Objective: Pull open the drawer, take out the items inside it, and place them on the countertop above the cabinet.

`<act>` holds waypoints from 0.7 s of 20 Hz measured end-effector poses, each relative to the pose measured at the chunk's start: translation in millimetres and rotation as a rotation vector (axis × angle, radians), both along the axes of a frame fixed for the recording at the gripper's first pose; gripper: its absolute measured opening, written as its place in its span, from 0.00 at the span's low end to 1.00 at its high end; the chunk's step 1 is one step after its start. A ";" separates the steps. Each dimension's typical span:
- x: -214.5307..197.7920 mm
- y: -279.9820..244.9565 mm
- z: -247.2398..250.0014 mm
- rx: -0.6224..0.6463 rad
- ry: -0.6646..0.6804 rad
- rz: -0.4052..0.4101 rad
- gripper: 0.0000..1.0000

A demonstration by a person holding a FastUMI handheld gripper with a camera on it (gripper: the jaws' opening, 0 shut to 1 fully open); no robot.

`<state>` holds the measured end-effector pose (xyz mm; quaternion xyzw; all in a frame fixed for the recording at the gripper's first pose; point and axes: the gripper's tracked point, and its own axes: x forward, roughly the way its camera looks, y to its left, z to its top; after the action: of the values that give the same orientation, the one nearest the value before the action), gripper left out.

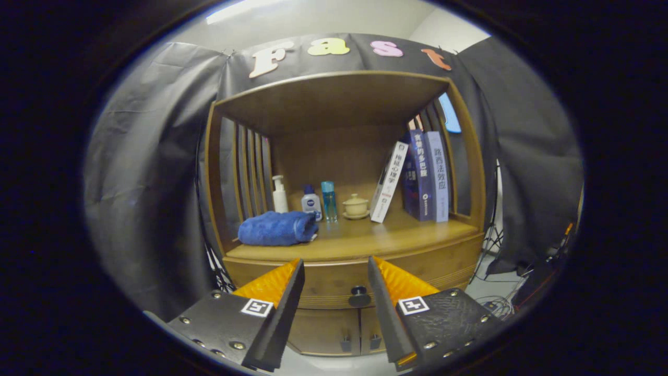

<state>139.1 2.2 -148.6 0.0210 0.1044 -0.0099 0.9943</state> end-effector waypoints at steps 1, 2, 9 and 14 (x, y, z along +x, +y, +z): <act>7.4 -1.0 -12.0 0.000 0.017 0.001 0.72; 15.8 -0.7 -25.5 0.011 0.036 0.003 0.73; 43.5 -30.0 -92.1 0.004 0.153 -0.045 0.58; 59.4 -34.9 -123.2 -0.038 0.228 -0.017 0.58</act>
<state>198.5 -32.7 -271.9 0.0018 0.2165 -0.0224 0.9760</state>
